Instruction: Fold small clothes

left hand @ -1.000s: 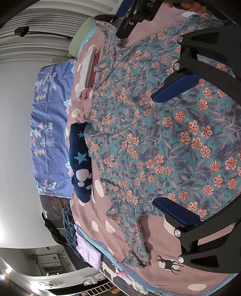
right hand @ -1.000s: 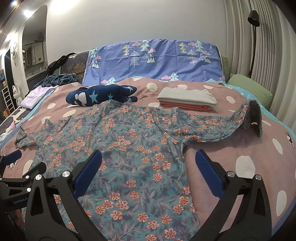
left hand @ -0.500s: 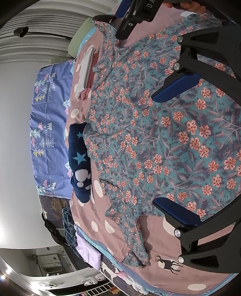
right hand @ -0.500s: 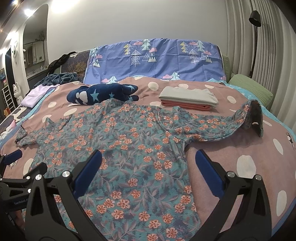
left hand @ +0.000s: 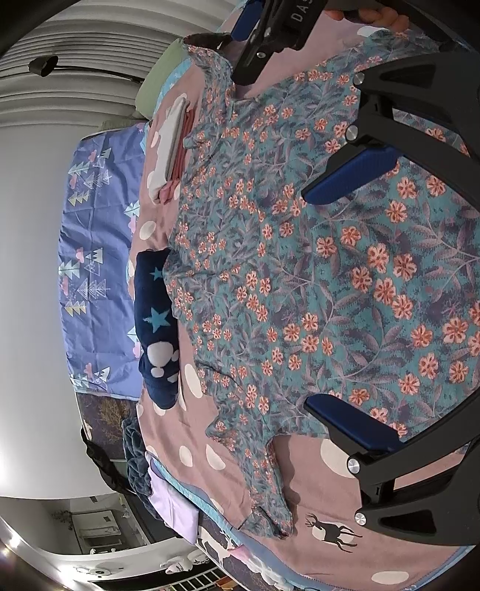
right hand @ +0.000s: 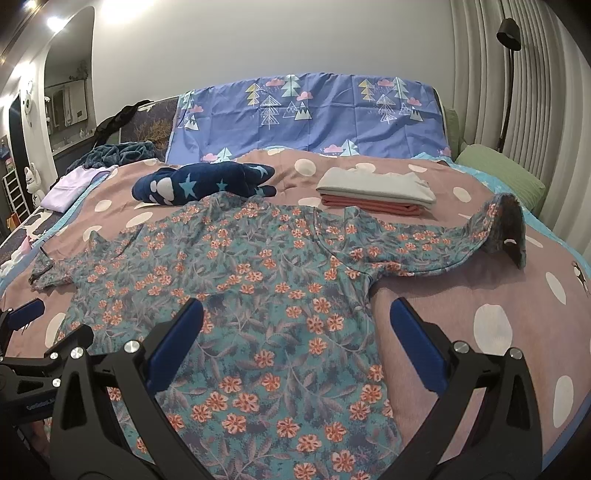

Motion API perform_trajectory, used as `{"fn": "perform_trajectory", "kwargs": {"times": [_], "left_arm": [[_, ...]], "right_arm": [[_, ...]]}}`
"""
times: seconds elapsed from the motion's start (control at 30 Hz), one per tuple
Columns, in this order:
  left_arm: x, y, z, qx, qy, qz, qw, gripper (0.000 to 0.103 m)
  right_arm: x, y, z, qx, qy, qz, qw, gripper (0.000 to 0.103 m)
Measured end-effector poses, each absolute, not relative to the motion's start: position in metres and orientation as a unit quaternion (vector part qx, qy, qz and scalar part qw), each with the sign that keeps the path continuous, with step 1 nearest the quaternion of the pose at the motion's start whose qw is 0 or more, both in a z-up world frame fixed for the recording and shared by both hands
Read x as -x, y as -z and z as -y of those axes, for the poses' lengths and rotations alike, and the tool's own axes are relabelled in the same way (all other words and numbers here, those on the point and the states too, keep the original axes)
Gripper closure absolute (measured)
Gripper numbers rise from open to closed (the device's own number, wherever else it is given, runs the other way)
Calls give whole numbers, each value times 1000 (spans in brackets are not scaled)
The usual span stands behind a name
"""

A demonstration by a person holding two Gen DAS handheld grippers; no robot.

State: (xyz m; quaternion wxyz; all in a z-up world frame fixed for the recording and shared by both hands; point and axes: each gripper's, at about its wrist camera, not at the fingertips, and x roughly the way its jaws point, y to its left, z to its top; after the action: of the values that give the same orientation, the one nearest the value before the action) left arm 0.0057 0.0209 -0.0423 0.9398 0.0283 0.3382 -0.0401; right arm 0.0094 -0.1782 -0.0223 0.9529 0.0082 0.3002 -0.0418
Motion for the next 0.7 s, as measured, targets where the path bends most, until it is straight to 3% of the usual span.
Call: {"fn": "perform_trajectory", "kwargs": {"times": [0.7], "left_arm": [[-11,46,-35,2,48,-346,937,1]], "right_arm": [[-15,26,170,7,41,-304,952,2]]}}
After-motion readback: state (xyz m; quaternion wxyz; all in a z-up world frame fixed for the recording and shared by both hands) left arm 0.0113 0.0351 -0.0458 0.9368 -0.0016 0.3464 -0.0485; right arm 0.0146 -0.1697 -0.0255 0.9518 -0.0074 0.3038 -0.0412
